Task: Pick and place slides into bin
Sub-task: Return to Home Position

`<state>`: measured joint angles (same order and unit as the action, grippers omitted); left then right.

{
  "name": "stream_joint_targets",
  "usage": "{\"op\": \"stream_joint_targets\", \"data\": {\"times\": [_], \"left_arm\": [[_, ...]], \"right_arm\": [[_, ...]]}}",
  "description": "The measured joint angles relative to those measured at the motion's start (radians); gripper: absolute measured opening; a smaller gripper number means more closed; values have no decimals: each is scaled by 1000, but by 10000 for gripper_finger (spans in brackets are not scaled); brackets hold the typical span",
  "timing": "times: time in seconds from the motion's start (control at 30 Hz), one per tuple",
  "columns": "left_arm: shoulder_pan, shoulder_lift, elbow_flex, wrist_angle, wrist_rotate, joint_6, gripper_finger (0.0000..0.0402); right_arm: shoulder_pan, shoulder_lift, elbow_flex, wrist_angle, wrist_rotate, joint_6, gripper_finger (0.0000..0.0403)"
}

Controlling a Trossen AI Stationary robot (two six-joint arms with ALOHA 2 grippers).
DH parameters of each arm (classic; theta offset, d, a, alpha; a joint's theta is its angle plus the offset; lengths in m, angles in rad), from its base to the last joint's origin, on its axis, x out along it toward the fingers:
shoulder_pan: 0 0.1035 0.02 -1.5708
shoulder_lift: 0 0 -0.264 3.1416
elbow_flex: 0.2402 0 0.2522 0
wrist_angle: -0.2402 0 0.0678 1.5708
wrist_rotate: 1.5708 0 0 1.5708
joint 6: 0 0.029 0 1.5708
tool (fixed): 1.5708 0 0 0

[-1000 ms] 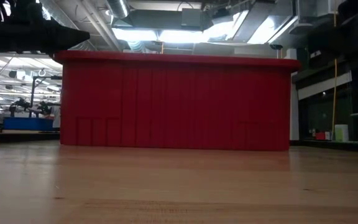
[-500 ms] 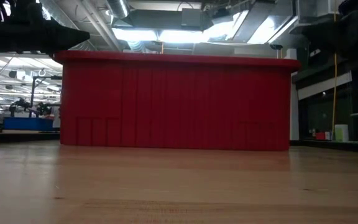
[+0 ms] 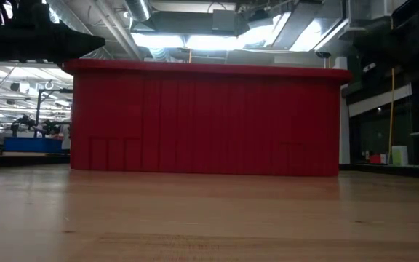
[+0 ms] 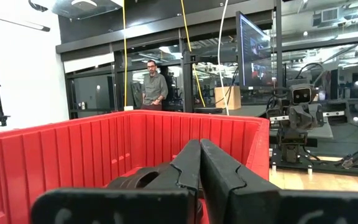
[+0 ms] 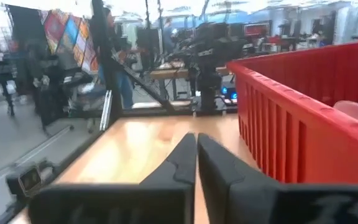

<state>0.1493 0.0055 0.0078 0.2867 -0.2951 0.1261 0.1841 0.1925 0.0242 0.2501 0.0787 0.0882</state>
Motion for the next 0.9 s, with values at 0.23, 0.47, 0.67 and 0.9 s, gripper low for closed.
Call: {"op": "stream_joint_targets", "data": {"times": [0.23,0.47,0.67,0.9], "left_arm": [[0,0,0,0,0,0,8],[0,0,0,0,0,0,4],[0,0,0,0,0,0,8],[0,0,0,0,0,0,4]], "right_arm": [[-1,0,0,0,-1,-174,13],[-1,5,-1,11,0,-276,13],[5,19,-18,-10,0,-276,13],[-25,-68,-18,-62,-65,-277,13]]}}
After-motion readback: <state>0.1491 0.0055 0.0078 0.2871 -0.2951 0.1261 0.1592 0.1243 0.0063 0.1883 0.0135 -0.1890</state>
